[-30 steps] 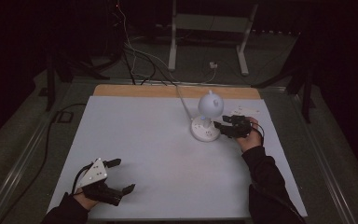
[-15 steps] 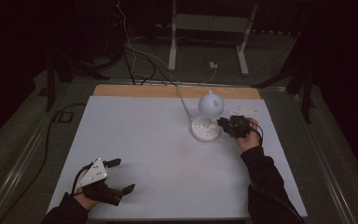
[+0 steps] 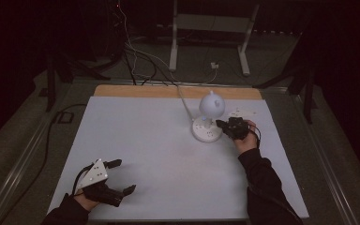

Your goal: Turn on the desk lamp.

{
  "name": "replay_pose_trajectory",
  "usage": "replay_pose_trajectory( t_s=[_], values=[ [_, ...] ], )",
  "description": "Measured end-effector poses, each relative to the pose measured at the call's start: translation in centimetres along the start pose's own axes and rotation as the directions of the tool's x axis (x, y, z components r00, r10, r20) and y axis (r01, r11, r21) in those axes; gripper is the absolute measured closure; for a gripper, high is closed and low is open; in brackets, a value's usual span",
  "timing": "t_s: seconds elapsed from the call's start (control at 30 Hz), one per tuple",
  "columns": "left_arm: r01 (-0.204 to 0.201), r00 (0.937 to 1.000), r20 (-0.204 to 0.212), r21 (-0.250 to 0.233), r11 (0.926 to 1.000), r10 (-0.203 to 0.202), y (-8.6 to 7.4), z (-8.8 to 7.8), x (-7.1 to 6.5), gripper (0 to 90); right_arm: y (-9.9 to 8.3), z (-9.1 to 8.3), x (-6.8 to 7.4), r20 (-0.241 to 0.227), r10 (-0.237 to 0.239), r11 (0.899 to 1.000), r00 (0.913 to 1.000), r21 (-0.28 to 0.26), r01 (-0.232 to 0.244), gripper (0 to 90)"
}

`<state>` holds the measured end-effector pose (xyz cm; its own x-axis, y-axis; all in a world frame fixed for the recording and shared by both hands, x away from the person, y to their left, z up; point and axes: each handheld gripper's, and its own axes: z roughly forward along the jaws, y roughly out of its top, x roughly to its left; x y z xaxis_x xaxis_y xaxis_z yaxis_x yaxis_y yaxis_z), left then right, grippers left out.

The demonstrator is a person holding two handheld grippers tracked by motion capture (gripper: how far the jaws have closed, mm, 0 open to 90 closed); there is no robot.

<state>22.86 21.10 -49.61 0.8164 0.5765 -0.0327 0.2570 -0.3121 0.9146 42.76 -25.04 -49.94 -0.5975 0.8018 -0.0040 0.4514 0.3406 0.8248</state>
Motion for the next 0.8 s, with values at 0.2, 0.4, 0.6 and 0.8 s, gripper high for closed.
replay_pose_trajectory(
  t_s=[0.2,0.4,0.6,0.8],
  values=[
    [0.000,1.0000,0.000,0.000,1.0000,0.000,0.00,0.02,0.00,0.3,-0.32,0.27,0.06,0.007,-0.007,1.000,1.0000,0.000,0.007,90.0],
    [0.001,1.0000,0.000,0.000,1.0000,-0.001,-0.01,0.02,0.01,0.3,-0.42,0.50,0.21,0.010,-0.012,1.000,0.9999,0.001,0.012,90.0],
    [0.000,1.0000,0.000,0.001,1.0000,0.000,-0.01,0.03,-0.01,0.3,-0.60,0.62,0.20,0.021,-0.017,1.000,0.9996,0.004,0.017,90.0],
    [0.000,1.0000,0.001,0.001,1.0000,0.000,-0.01,0.03,0.00,0.3,-0.78,0.83,0.26,0.021,-0.023,1.000,0.9995,0.012,0.023,89.9]
  ],
)
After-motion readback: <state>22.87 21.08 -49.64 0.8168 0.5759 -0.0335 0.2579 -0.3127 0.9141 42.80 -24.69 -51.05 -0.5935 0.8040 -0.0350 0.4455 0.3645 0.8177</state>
